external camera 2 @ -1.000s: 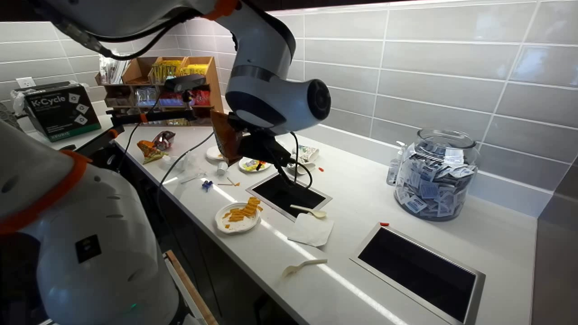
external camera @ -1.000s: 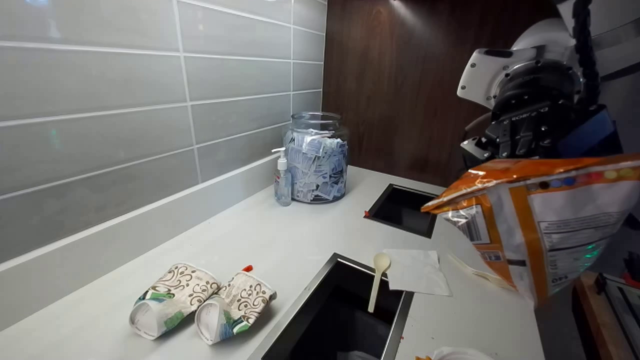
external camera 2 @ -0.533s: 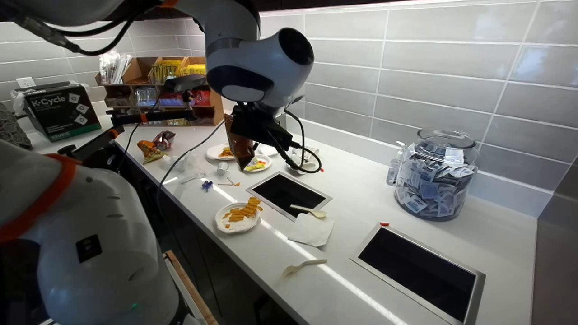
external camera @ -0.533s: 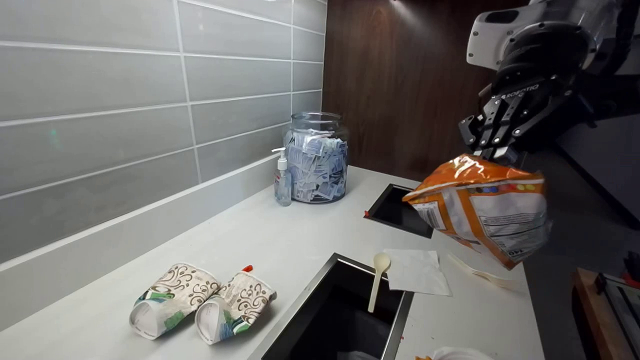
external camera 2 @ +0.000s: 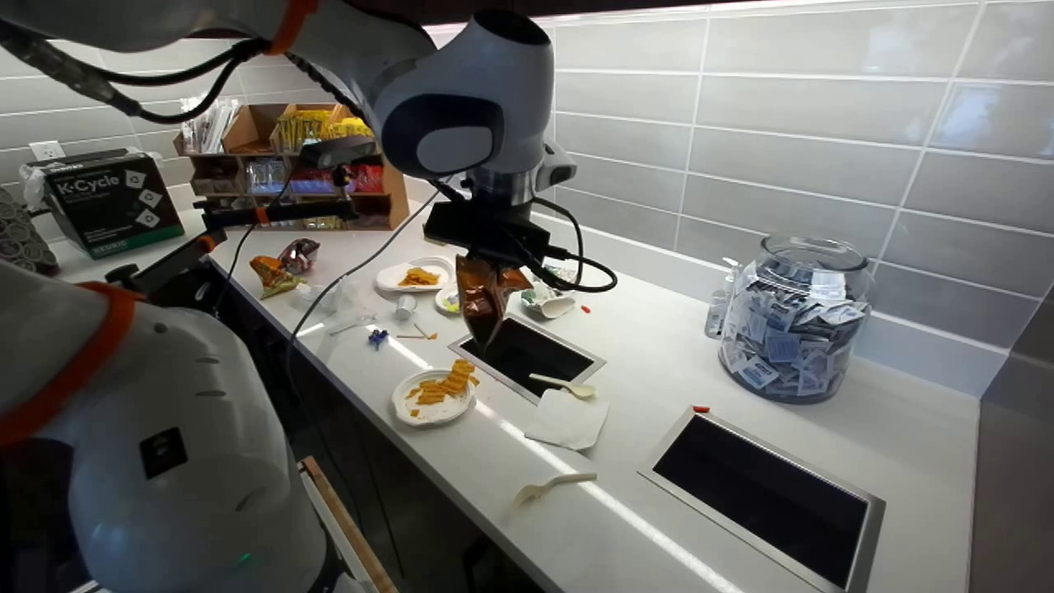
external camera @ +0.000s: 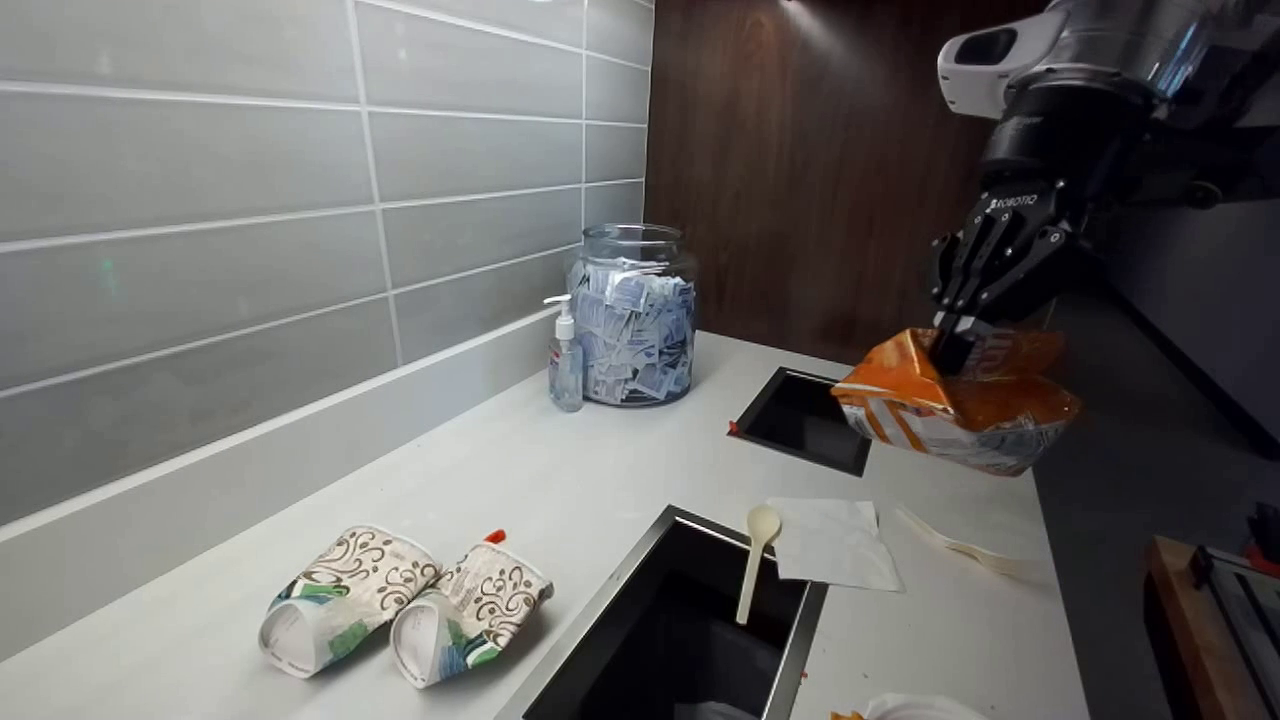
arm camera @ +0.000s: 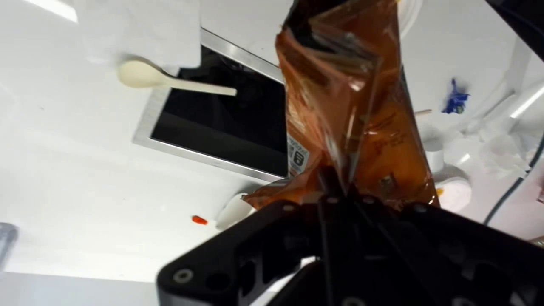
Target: Empty the bag of chips onto the empty white plate
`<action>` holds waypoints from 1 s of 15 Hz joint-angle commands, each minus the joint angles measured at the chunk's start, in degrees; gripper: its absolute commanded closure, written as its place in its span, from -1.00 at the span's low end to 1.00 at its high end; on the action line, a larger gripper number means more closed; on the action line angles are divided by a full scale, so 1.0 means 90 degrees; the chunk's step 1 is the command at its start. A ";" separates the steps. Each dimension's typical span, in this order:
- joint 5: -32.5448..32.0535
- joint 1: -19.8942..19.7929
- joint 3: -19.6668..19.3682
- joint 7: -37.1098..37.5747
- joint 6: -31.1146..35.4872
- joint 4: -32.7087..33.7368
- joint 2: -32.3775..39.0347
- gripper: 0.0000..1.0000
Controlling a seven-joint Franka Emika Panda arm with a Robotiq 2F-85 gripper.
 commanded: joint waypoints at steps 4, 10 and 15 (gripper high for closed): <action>-0.1844 0.0569 -0.0836 0.1478 0.0215 -0.0128 0.0047 0.98; -0.2342 0.0400 -0.0873 0.2243 0.0500 -0.0166 0.0320 1.00; -0.3457 0.0034 -0.0733 0.4018 0.1163 -0.0170 0.1050 1.00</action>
